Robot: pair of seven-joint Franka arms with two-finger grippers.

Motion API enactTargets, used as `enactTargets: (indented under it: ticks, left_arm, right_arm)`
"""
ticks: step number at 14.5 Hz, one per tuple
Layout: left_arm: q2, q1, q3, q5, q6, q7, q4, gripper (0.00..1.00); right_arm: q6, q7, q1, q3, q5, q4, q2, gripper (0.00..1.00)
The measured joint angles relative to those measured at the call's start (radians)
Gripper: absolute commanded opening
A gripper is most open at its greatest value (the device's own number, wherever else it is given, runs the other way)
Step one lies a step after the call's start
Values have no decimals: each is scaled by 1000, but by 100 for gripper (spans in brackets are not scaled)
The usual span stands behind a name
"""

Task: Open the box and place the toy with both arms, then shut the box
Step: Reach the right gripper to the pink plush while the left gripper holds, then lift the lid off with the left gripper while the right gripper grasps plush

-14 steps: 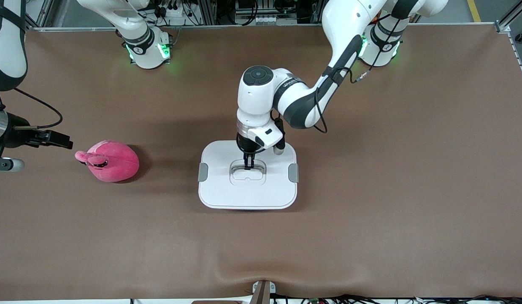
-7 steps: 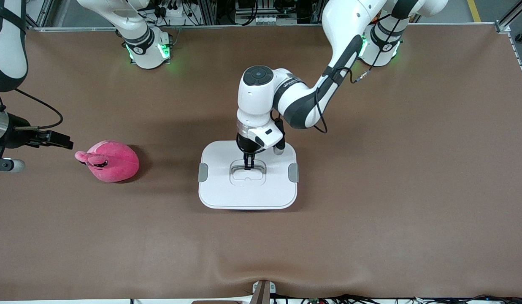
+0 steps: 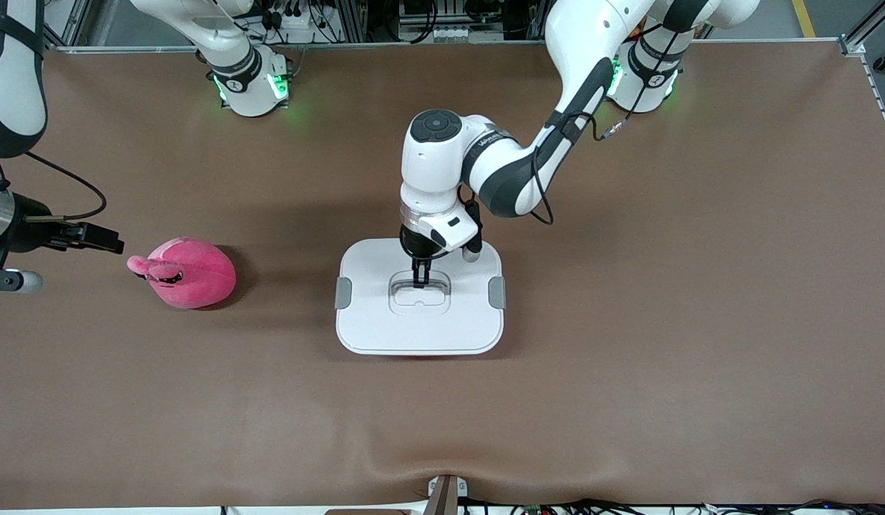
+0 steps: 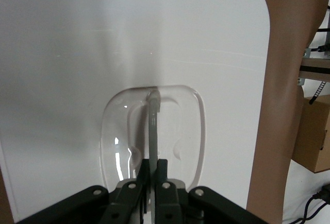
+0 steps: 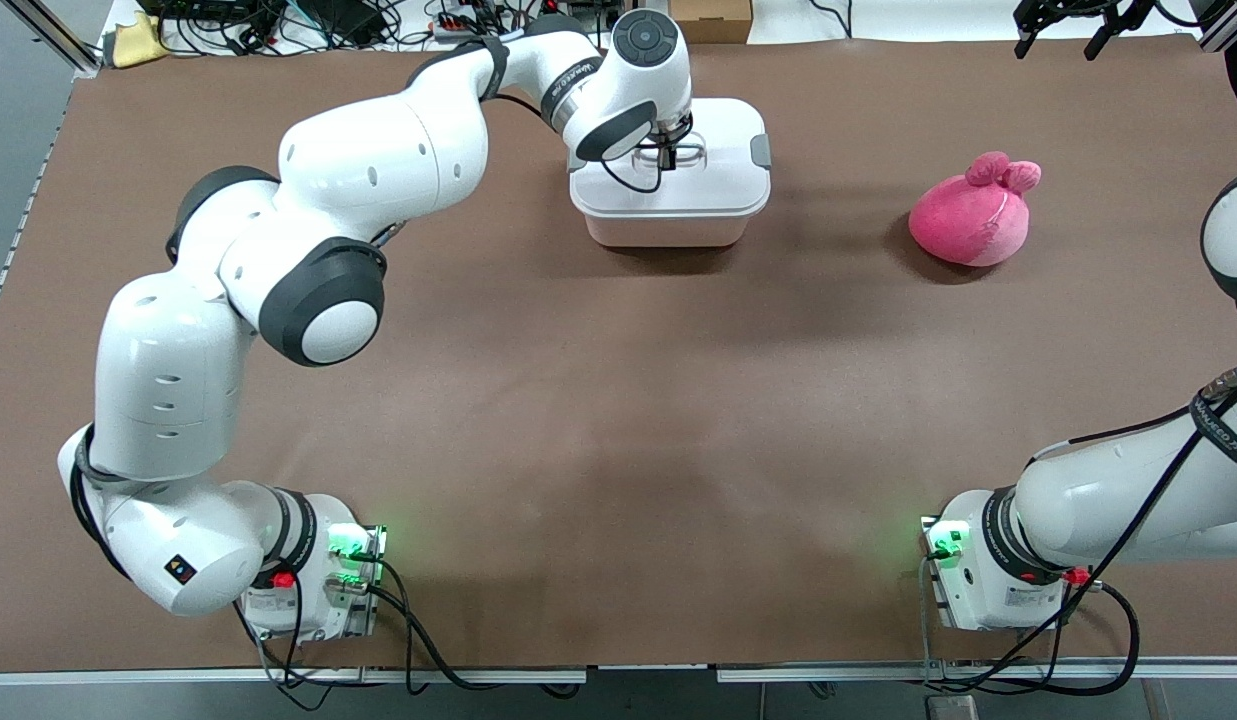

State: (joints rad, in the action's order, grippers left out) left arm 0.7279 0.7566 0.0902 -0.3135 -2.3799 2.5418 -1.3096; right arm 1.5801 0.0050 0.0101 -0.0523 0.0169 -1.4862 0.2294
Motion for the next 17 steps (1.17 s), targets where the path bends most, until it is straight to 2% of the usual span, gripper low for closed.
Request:
enactTargets:
  ticks: [7, 12, 17]
  left_arm:
    - [-12, 1, 0, -1, 5, -22, 5, 0]
    - [-74, -1, 0, -1, 94, -51, 7, 0]
    - [-162, -48, -2, -1, 165, -192, -30, 0]
  right_arm:
    - [5, -24, -17, 9, 0, 1, 50, 100]
    - [9, -219, -44, 13, -14, 0, 127, 100]
    - [82, -492, -54, 8, -18, -34, 215, 100]
